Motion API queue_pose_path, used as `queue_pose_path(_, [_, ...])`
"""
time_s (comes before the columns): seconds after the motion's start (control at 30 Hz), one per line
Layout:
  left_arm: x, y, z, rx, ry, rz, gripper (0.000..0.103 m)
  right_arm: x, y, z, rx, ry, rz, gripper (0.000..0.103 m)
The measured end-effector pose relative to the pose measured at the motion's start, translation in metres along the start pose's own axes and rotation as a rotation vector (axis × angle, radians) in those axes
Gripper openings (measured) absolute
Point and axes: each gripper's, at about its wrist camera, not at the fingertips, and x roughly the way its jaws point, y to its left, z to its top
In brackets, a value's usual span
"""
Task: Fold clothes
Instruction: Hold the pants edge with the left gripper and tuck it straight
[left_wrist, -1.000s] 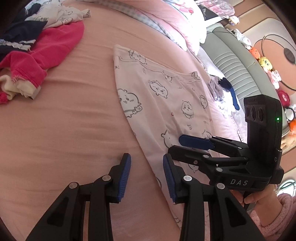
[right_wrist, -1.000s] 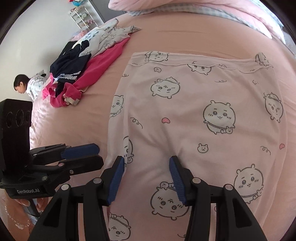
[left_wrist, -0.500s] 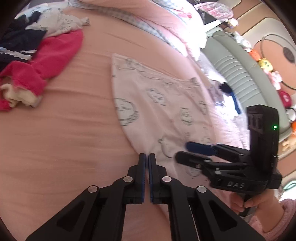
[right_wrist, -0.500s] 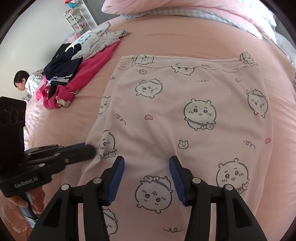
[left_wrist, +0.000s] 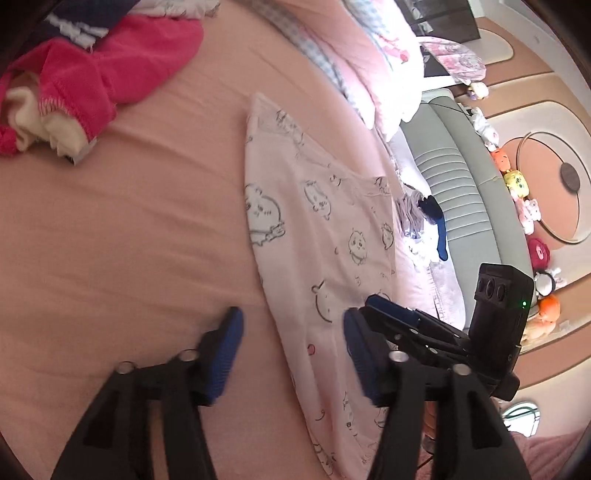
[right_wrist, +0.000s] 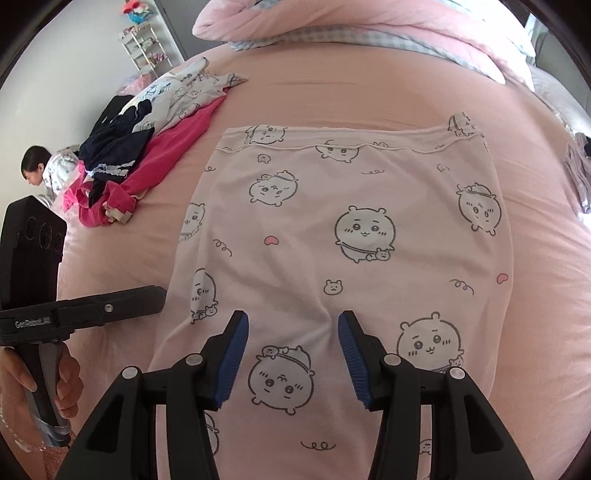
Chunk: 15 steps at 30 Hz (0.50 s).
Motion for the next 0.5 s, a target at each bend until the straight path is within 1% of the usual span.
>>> queue_pose_path(0.07, [0.005,-0.007,-0.002,0.041,0.008,0.043,0.056,0.000,0.001,0.000,-0.006,0.008,0.027,0.050])
queue_pose_path(0.1, [0.008,-0.011,-0.003,0.057,0.010,0.060,0.056,0.000,0.005,0.000,-0.028,0.010,0.026,0.050])
queue_pose_path(0.13, [0.010,-0.013,-0.003,0.065,0.011,0.070,0.051,0.001,0.011,0.000,-0.057,0.012,0.010,0.050])
queue_pose_path(0.17, [0.013,-0.014,-0.004,0.070,0.015,0.074,0.040,0.003,0.017,0.000,-0.088,0.014,-0.012,0.050])
queue_pose_path(0.27, [0.022,-0.017,-0.007,0.087,0.026,0.084,0.026,0.011,0.022,-0.002,-0.101,0.025,-0.104,0.050])
queue_pose_path(0.3, [0.025,-0.019,-0.009,0.095,0.029,0.083,0.022,0.013,0.019,-0.002,-0.086,0.030,-0.117,0.050])
queue_pose_path(0.33, [0.027,-0.020,-0.010,0.103,0.032,0.081,0.010,0.013,0.015,-0.003,-0.062,0.029,-0.112,0.050])
queue_pose_path(0.37, [0.030,-0.022,-0.012,0.112,0.035,0.079,0.005,0.012,0.013,-0.004,-0.046,0.024,-0.103,0.050])
queue_pose_path(0.43, [0.035,-0.027,-0.015,0.139,0.038,0.084,0.003,0.011,0.012,-0.005,-0.049,0.026,-0.107,0.050])
queue_pose_path(0.5, [0.032,-0.037,-0.015,0.189,0.025,0.122,0.003,0.012,0.014,-0.007,-0.076,0.036,-0.126,0.051])
